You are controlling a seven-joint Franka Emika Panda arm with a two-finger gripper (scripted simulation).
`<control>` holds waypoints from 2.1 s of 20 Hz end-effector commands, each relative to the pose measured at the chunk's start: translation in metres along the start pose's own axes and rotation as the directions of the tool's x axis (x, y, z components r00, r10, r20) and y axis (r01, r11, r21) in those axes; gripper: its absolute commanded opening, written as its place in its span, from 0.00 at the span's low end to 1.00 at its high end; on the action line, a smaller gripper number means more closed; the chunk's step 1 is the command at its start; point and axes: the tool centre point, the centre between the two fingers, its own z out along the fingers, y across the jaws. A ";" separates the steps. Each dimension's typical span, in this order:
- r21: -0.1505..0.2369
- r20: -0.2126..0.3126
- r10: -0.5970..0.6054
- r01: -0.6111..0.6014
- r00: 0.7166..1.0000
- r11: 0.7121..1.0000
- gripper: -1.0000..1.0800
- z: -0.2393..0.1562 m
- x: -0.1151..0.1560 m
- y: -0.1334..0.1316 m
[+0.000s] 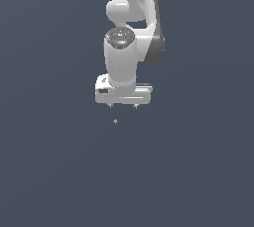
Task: Pick up the object and move it to a goal position.
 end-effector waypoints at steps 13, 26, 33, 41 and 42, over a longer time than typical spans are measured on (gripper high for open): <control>0.003 -0.006 -0.062 0.062 0.998 0.998 0.96 -0.007 -0.002 -0.010; 0.013 -0.007 0.103 -0.103 0.995 0.995 0.96 0.021 -0.002 -0.001; 0.020 -0.007 0.308 -0.308 0.951 0.951 0.96 0.055 -0.005 0.013; 0.019 -0.012 0.532 -0.532 0.846 0.846 0.96 0.095 -0.011 0.032; 0.018 -0.013 0.552 -0.552 0.833 0.834 0.96 0.098 -0.012 0.034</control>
